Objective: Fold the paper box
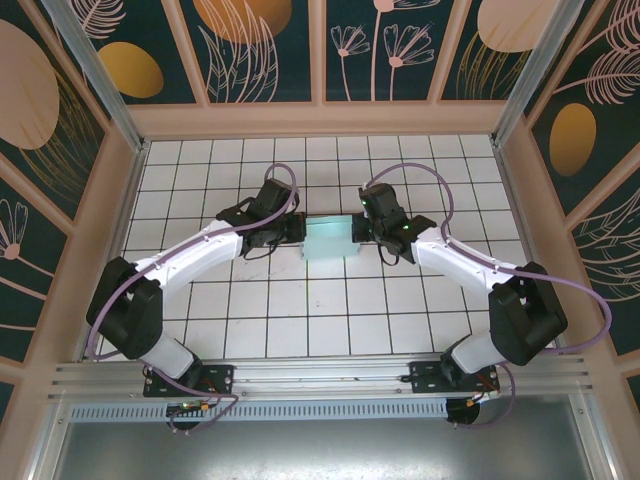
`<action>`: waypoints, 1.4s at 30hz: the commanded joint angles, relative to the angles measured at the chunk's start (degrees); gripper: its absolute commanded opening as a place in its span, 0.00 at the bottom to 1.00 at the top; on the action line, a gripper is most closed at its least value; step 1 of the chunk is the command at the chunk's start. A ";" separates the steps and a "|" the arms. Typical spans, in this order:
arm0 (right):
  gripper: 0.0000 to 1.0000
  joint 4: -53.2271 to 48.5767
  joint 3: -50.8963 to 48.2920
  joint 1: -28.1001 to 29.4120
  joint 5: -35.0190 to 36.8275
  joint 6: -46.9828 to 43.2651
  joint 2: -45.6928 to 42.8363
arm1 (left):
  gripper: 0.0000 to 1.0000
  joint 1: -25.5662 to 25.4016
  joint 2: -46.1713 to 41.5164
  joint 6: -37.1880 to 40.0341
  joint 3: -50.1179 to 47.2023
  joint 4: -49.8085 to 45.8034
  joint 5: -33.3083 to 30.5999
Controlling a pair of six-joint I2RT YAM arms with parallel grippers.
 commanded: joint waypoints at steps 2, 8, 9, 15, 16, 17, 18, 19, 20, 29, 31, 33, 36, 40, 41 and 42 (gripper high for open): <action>0.00 -1.75 -0.69 1.39 -2.01 -0.16 1.11 | 0.00 -0.50 1.52 -1.35 2.65 4.56 6.37; 0.00 -0.80 -1.42 1.42 -1.81 0.23 0.80 | 0.00 -0.48 1.27 3.01 0.79 3.99 3.42; 0.00 0.07 -2.13 1.48 -2.02 0.01 0.55 | 0.00 -0.43 1.00 3.57 -0.39 5.12 3.36; 0.00 4.94 -6.38 1.53 -3.40 -1.17 -1.29 | 0.00 -0.47 1.47 5.20 -4.07 8.95 3.56; 0.00 5.41 -7.06 1.52 -3.40 -1.15 -1.50 | 0.00 -0.47 1.65 5.25 -4.41 9.08 3.40; 0.00 5.97 -7.67 1.52 -3.40 -1.12 -1.64 | 0.00 -0.43 1.74 5.25 -4.70 9.18 3.40; 0.00 6.64 -8.51 1.55 -3.39 -1.11 -1.91 | 0.00 -0.51 1.82 5.29 -5.09 9.39 3.33; 0.00 7.48 -9.55 1.57 -3.45 -0.81 -2.02 | 0.00 -0.46 1.91 5.33 -5.55 9.48 3.27; 0.00 8.11 -10.44 1.53 -3.56 -0.69 -2.08 | 0.00 -0.43 2.05 5.33 -5.87 9.53 3.18; 0.19 6.85 -8.18 4.10 -0.98 -3.48 -5.90 | 0.00 -0.60 2.93 6.74 -8.16 10.66 -1.09; 0.42 7.00 -6.59 4.33 0.40 -4.33 -8.11 | 0.00 -0.60 2.58 8.05 -8.71 11.56 -2.76; 0.58 7.41 -5.74 4.33 1.40 -4.88 -9.62 | 0.00 -0.63 1.96 8.94 -10.08 13.19 -4.18; 0.63 8.94 -5.22 4.36 3.09 -5.23 -10.27 | 0.00 -0.62 1.81 10.37 -11.43 15.28 -4.90; 0.63 8.52 -2.48 4.08 7.05 -2.48 -6.14 | 0.00 -0.77 2.22 11.39 -12.12 17.14 -4.47; 0.63 7.71 -1.30 3.90 8.18 -1.53 -4.85 | 0.00 -0.81 2.10 11.48 -12.49 17.58 -4.40; 0.62 6.52 0.07 3.71 9.31 -0.36 -3.47 | 0.00 -0.78 1.92 11.53 -12.80 18.17 -4.14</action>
